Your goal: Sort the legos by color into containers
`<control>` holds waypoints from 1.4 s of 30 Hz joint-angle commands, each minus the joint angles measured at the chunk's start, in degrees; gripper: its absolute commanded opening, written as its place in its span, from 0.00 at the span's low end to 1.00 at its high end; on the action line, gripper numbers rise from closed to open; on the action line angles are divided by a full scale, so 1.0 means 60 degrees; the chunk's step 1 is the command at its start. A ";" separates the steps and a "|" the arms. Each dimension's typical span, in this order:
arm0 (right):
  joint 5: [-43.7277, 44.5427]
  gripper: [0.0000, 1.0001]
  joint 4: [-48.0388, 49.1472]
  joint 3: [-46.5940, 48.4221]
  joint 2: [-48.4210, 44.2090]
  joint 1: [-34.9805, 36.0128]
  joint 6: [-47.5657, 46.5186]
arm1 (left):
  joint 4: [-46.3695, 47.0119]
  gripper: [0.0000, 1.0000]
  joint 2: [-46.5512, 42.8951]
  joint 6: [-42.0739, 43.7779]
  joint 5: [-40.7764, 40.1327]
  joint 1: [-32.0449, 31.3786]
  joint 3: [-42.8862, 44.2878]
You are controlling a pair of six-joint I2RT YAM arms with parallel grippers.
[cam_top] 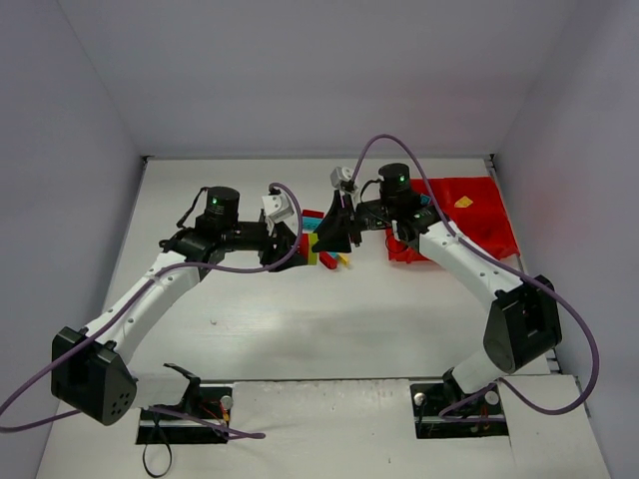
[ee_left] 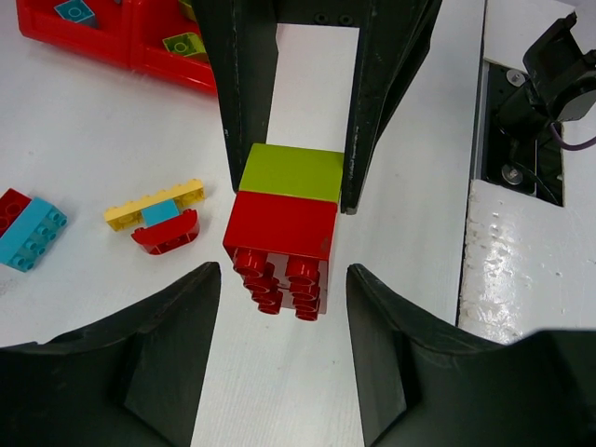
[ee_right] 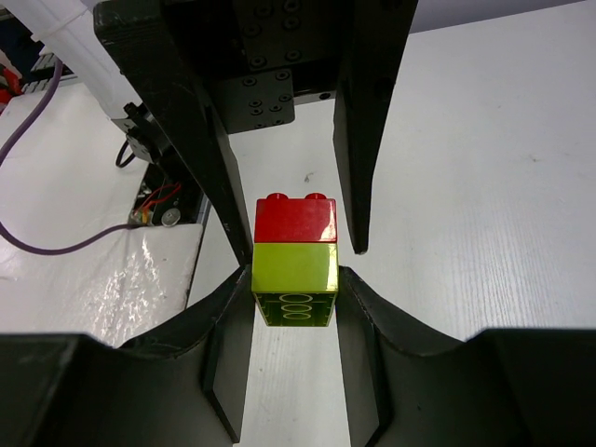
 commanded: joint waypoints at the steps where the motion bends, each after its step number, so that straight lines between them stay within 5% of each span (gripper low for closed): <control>1: -0.0374 0.00 0.0443 0.0300 -0.0510 0.0004 -0.0054 | 0.0396 0.49 -0.0172 0.0274 0.0244 -0.0071 0.0364; 5: -0.0389 0.00 0.0428 0.0285 -0.0466 0.0019 -0.0054 | 0.0513 0.38 -0.0143 0.0230 0.0317 -0.0130 0.0334; 11: -0.0389 0.00 0.0428 0.0212 -0.0437 0.0019 -0.0054 | 0.0674 0.36 -0.0084 0.0113 0.0479 -0.0174 0.0305; 16: -0.0331 0.00 0.0413 0.0168 -0.0408 0.0019 -0.0054 | 0.0675 0.08 0.0004 0.0069 0.0538 -0.0218 0.0320; 19: -0.0214 0.00 0.0384 0.0066 -0.0408 -0.0112 -0.0098 | 0.0646 0.00 -0.0055 0.0113 0.0552 -0.0232 0.0320; 37: -0.0390 0.00 0.0018 -0.0725 -0.0949 -0.1622 -0.0201 | 0.0895 0.00 -0.0113 -0.0034 0.0274 -0.0232 0.0188; 42: 0.0750 0.00 -0.0158 -0.0769 -0.1125 -0.1943 -0.0128 | 0.0895 0.00 -0.0113 -0.0063 0.0113 -0.0218 0.0202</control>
